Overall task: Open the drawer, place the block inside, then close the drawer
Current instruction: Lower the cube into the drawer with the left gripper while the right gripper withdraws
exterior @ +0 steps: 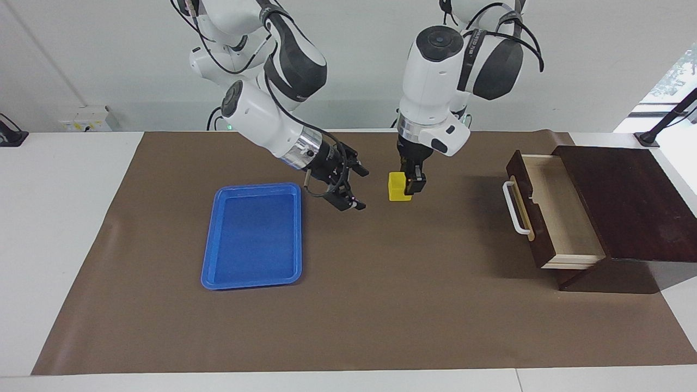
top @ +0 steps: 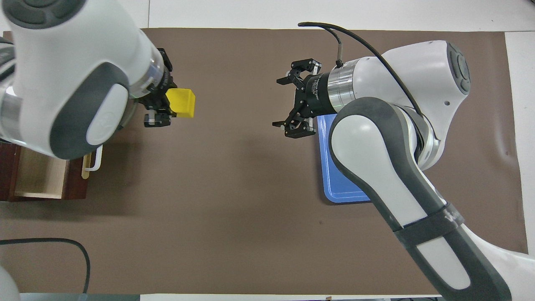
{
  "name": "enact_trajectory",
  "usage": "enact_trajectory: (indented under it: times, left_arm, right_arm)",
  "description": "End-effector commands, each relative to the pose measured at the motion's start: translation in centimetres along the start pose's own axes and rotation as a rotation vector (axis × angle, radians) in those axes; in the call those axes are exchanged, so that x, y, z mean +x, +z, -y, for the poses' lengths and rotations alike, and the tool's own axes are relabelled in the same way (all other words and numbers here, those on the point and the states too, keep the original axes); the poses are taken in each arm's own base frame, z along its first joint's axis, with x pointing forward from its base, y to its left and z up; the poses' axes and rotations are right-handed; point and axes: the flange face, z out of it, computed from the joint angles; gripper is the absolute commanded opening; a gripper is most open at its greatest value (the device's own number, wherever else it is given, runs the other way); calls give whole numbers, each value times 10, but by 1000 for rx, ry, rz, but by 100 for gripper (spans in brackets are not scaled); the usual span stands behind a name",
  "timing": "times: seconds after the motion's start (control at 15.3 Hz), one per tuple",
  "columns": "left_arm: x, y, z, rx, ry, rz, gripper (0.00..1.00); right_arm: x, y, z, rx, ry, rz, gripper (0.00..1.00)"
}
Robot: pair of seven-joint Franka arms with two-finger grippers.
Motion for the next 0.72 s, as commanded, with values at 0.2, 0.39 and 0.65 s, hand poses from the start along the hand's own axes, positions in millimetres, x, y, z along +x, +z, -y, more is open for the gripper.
enact_trajectory:
  times: [0.2, 0.39, 0.65]
  left_arm:
    - [161, -3, 6, 45, 123, -14, 0]
    - [234, -1, 8, 47, 142, 4, 0]
    - [281, 18, 24, 10, 150, 21, 0]
  right_arm:
    - [68, -63, 31, -58, -244, -114, 100]
    - [96, -102, 38, -132, -425, -198, 100]
    - [118, -142, 30, -267, -784, -333, 100]
